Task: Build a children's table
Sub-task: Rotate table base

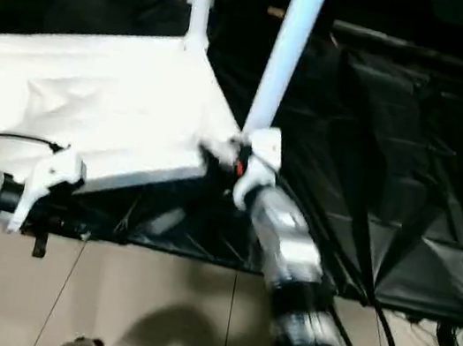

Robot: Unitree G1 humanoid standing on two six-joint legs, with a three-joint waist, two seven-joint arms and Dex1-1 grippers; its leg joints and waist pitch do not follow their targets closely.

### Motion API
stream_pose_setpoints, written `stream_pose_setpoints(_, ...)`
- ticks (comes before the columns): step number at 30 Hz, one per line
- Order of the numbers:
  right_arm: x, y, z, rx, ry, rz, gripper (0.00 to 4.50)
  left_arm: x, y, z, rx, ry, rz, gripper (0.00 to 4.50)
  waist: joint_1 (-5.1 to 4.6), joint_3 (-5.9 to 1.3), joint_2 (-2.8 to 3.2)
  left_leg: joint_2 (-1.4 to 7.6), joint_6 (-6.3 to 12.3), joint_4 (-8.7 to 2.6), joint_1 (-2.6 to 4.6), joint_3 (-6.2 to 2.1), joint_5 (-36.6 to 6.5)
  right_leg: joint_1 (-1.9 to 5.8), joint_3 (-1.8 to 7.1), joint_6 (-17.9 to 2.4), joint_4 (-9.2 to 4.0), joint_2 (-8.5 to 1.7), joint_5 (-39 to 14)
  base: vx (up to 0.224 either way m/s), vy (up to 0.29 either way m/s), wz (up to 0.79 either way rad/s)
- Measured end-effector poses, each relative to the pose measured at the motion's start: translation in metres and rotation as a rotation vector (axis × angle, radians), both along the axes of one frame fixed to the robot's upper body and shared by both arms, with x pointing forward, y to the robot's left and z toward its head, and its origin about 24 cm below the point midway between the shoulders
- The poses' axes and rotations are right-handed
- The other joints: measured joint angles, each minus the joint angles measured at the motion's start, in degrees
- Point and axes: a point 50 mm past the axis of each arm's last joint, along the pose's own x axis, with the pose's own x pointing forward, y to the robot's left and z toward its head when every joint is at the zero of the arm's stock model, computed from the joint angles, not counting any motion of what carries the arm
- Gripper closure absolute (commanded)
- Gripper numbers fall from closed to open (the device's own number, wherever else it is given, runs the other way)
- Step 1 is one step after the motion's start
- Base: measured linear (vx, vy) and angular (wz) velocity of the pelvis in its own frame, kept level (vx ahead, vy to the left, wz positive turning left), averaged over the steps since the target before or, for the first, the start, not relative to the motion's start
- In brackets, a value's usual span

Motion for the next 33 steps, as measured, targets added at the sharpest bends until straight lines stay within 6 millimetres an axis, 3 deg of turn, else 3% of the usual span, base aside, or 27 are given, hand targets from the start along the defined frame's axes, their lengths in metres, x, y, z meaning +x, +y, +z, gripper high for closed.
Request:
stream_pose_setpoints(3,0.007,-0.018,0.0,0.012,0.013,-0.117,1.08,0.006,-0.001,0.0,0.008,-0.061,0.048,3.3,0.95,-0.02,-0.02,-0.04,0.04,0.24,-0.07,0.0,0.0,0.08,0.04,0.0,0.0,-0.01,0.0,0.0,0.0,0.0)
stream_pose_setpoints(7,0.01,-0.028,-0.001,0.017,0.018,-0.181,1.08,0.009,-0.003,0.0,0.014,-0.112,0.086,3.3,0.84,-0.04,-0.09,0.01,0.05,0.58,-0.12,-0.06,0.0,0.03,0.01,0.1,0.39,0.02,0.0,0.0,0.0,0.0)
stream_pose_setpoints(13,0.016,-0.074,-0.004,-0.021,0.033,-0.358,1.08,0.016,0.001,0.001,0.033,-0.199,0.141,3.3,0.65,-0.03,-0.12,0.06,0.0,0.82,-0.02,-0.11,0.0,0.02,0.01,0.0,0.73,0.02,0.2,0.0,0.0,0.0)
stream_pose_setpoints(20,0.019,-0.095,0.0,-0.067,0.011,-0.413,1.08,0.023,-0.002,0.002,-0.004,-0.332,0.221,3.3,0.66,-0.04,-0.18,0.1,-0.1,0.89,-0.04,-0.14,0.1,-0.04,0.0,0.0,0.82,0.07,0.4,0.0,0.0,0.0)
stream_pose_setpoints(25,0.019,-0.108,0.006,-0.084,-0.024,-0.409,1.08,0.0,-0.008,0.009,-0.23,-0.515,0.378,3.3,0.6,-0.13,-0.31,0.13,0.08,1.15,-0.19,-0.13,0.0,-0.06,0.03,-0.1,0.73,0.09,0.3,0.0,0.0,0.0)
stream_pose_setpoints(28,0.017,-0.102,0.004,-0.096,-0.047,-0.325,1.08,-0.016,-0.008,0.009,-0.332,-0.567,0.475,3.3,0.58,-0.17,-0.47,0.17,0.15,1.19,-0.21,-0.13,0.0,-0.08,0.04,-0.1,0.72,0.13,0.3,0.0,0.0,0.0)
stream_pose_setpoints(29,0.015,-0.1,0.002,-0.1,-0.05,-0.298,1.08,-0.021,-0.008,0.008,-0.367,-0.56,0.493,3.12,0.69,-0.17,-0.52,0.18,0.15,1.19,-0.22,-0.13,0.0,-0.08,0.01,-0.1,0.73,0.13,0.3,0.0,0.0,0.0)
stream_pose_setpoints(33,0.001,-0.084,-0.012,-0.091,-0.063,-0.097,1.08,-0.051,0.001,0.006,-0.564,-0.522,0.555,2.81,0.73,0.0,-1.29,0.25,0.16,1.19,-0.19,-0.12,-0.1,-0.08,0.02,-0.1,0.72,0.16,0.2,0.0,0.0,0.0)
